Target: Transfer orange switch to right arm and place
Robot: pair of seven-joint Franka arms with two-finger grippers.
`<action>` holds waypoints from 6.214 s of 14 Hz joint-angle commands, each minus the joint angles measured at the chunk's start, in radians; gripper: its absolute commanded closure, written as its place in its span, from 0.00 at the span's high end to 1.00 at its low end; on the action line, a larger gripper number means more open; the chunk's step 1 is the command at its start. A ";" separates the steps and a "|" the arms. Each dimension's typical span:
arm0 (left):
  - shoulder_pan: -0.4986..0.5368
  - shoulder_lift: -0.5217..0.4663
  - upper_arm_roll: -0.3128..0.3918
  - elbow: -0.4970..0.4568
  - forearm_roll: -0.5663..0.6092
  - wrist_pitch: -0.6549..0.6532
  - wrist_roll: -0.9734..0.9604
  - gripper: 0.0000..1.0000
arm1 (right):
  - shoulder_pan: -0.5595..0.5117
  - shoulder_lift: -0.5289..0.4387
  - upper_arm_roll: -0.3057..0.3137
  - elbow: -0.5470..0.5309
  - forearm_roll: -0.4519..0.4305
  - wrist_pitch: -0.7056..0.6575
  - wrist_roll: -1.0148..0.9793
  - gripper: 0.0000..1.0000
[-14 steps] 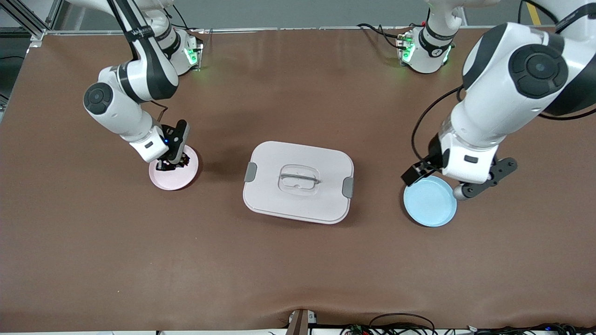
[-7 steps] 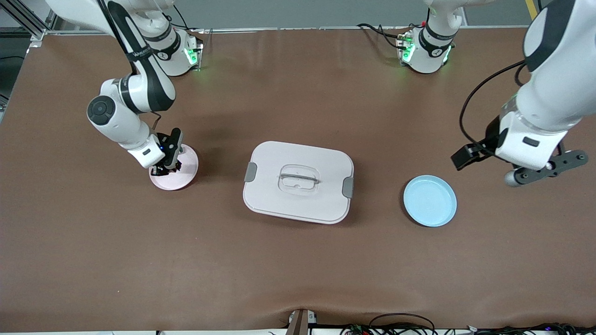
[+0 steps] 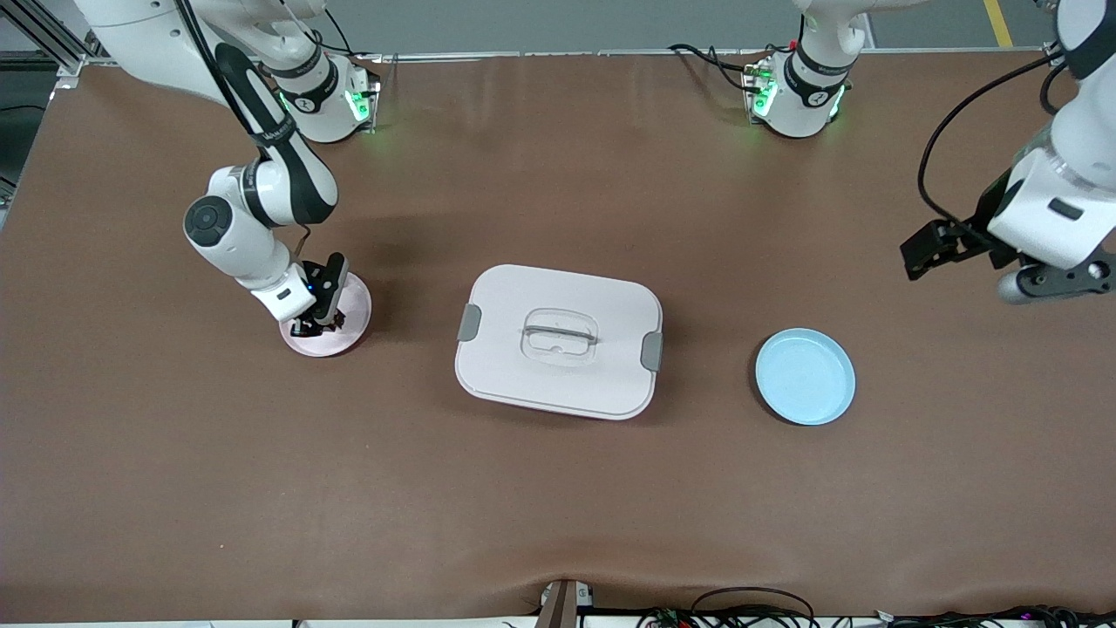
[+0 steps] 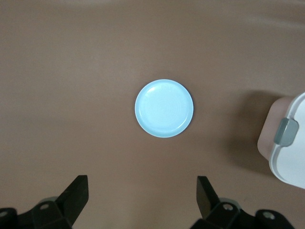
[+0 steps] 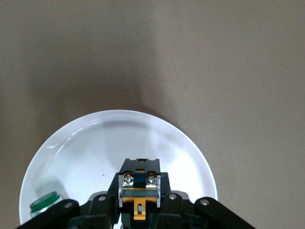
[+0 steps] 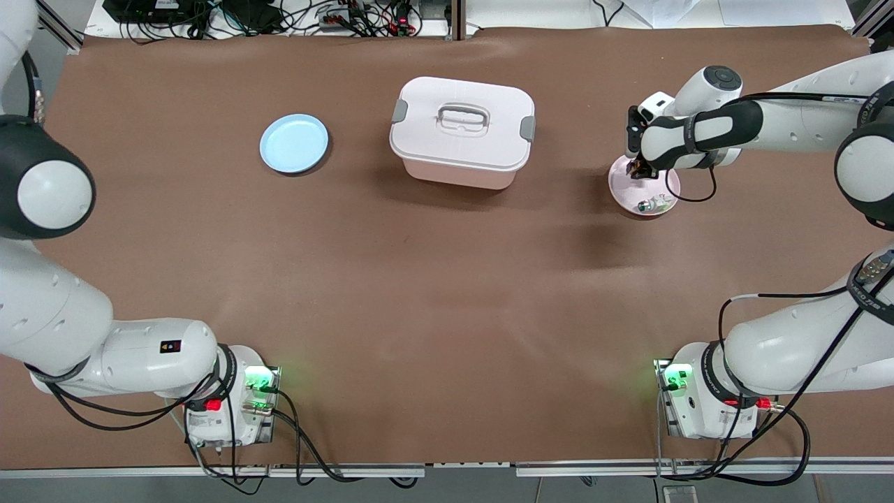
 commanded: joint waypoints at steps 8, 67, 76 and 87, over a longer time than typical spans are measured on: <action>-0.039 -0.178 0.089 -0.182 -0.054 0.005 0.103 1.00 | -0.020 0.047 0.008 -0.020 -0.037 0.058 -0.009 0.00; -0.025 -0.207 0.115 -0.189 -0.093 0.004 0.131 1.00 | -0.093 -0.232 -0.193 1.041 -0.092 -1.432 1.357 1.00; -0.015 -0.207 0.115 -0.191 -0.093 0.004 0.131 1.00 | -0.084 -0.401 -0.165 0.786 -0.092 -1.260 1.384 1.00; -0.016 -0.205 0.108 -0.193 -0.093 0.004 0.131 1.00 | -0.041 -0.407 -0.156 0.789 -0.031 -1.263 1.539 1.00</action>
